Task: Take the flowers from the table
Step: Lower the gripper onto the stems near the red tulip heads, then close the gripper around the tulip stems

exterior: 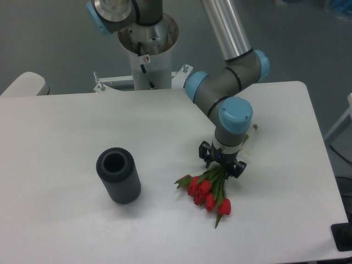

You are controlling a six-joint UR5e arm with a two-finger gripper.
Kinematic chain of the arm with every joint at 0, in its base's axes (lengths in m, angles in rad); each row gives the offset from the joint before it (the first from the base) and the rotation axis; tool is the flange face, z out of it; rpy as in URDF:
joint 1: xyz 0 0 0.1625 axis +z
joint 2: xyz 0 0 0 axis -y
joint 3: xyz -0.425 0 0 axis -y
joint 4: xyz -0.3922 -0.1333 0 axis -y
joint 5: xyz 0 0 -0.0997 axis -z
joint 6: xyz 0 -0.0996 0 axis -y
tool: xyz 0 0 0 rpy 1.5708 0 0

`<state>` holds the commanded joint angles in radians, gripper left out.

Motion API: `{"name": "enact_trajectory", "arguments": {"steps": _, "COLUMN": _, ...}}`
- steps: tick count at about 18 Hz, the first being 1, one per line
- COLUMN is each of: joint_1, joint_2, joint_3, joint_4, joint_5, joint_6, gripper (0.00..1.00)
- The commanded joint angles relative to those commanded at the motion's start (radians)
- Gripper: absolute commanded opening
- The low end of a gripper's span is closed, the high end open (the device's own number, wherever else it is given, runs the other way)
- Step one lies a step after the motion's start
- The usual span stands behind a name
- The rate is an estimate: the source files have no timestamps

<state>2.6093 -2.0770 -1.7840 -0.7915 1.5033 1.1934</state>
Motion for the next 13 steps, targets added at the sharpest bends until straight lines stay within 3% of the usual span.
{"name": "enact_trajectory", "arguments": {"steps": 6, "joint_1": 0.002, "joint_2": 0.006, "joint_3": 0.006, "joint_4": 0.000, "joint_5": 0.000, "joint_6": 0.006, "gripper": 0.32}}
{"name": "enact_trajectory", "arguments": {"steps": 13, "joint_1": 0.003, "joint_2": 0.018, "joint_3": 0.026, "joint_4": -0.002, "joint_5": -0.002, "joint_6": 0.009, "gripper": 0.27}}
